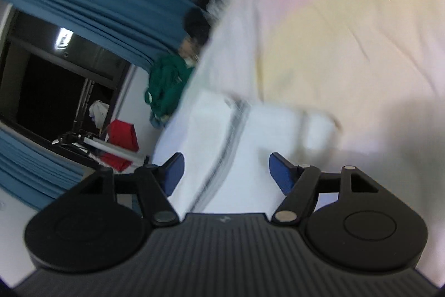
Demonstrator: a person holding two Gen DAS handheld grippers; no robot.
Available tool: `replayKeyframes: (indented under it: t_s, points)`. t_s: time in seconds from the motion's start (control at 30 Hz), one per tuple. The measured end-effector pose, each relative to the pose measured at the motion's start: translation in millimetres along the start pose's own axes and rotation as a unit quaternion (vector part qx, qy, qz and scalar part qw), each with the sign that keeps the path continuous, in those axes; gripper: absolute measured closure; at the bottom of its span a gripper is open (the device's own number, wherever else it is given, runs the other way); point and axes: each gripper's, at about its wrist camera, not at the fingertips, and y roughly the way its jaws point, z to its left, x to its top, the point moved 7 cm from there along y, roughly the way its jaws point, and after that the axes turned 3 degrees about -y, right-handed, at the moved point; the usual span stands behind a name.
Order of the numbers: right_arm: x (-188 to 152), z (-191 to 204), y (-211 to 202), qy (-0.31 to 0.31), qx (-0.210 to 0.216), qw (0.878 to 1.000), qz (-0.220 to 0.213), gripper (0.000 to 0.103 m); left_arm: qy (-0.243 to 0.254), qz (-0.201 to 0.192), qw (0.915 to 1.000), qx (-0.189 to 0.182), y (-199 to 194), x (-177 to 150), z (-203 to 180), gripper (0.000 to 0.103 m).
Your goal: Fold clothes
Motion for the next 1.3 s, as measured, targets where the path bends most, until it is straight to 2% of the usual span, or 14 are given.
replayKeyframes:
  t_s: [0.1, 0.23, 0.33, 0.5, 0.57, 0.67, 0.7, 0.73, 0.77, 0.87, 1.07, 1.13, 1.23, 1.3]
  points:
    - [-16.8, -20.6, -1.3, 0.013, -0.017, 0.999, 0.032, 0.033, -0.021, -0.015, 0.9995, 0.017, 7.4, 4.1, 17.8, 0.019]
    - [-31.8, -32.6, 14.2, 0.038, -0.001, 0.997, 0.065, 0.033, -0.048, -0.034, 0.9975, 0.04, 17.1, 9.3, 41.6, 0.023]
    - [-36.8, -39.6, 30.7, 0.054, 0.0, 0.997, 0.057, 0.033, -0.068, -0.049, 0.9949, 0.056, 24.2, 13.1, 59.5, 0.024]
    - [-31.8, -35.1, 56.0, 0.045, 0.003, 0.999, 0.014, 0.033, -0.052, -0.063, 0.9964, 0.024, 48.6, 27.9, 57.1, 0.031]
    - [-27.2, -28.5, 65.4, 0.019, -0.003, 1.0, 0.003, 0.04, -0.04, -0.068, 0.9966, 0.022, 56.0, 33.6, 54.9, 0.039]
    - [-21.6, -22.4, 71.4, -0.005, -0.018, 0.999, -0.026, 0.064, -0.026, -0.08, 0.996, 0.031, 64.1, 39.8, 56.8, 0.057]
    - [-20.1, -19.6, 71.4, -0.01, -0.019, 0.999, -0.038, 0.076, -0.025, -0.089, 0.9953, 0.029, 68.0, 40.5, 50.3, 0.067]
    - [-19.2, -14.8, 71.1, -0.017, -0.011, 0.999, -0.049, 0.081, -0.027, -0.096, 0.9946, 0.028, 69.3, 41.4, 49.4, 0.076]
    - [-18.2, -8.9, 70.1, -0.025, -0.003, 0.998, -0.058, 0.085, -0.025, -0.1, 0.994, 0.035, 69.4, 41.9, 48.1, 0.081]
    - [-14.0, 4.4, 64.1, -0.027, 0.01, 0.997, -0.074, 0.089, -0.028, -0.112, 0.9923, 0.043, 55.5, 44.7, 33.2, 0.088]
    - [-9.3, 6.4, 35.1, 0.012, 0.028, 0.997, -0.072, 0.091, -0.017, -0.115, 0.9932, -0.006, 3.5, 38.8, 11.6, 0.09]
    - [-9.7, 3.5, 21.4, 0.025, 0.03, 0.997, -0.068, 0.092, -0.027, -0.103, 0.9942, -0.018, -6.5, 34.6, 16.2, 0.09]
    - [-6.5, -0.3, 1.5, -0.017, 0.006, 0.997, -0.075, 0.092, -0.052, -0.08, 0.9953, -0.019, -22.3, 27.4, 31.6, 0.09]
    - [-3.7, -10.9, -9.9, -0.001, 0.004, 0.998, -0.068, 0.092, -0.073, -0.066, 0.9947, -0.029, -37.2, 23.9, 37.5, 0.091]
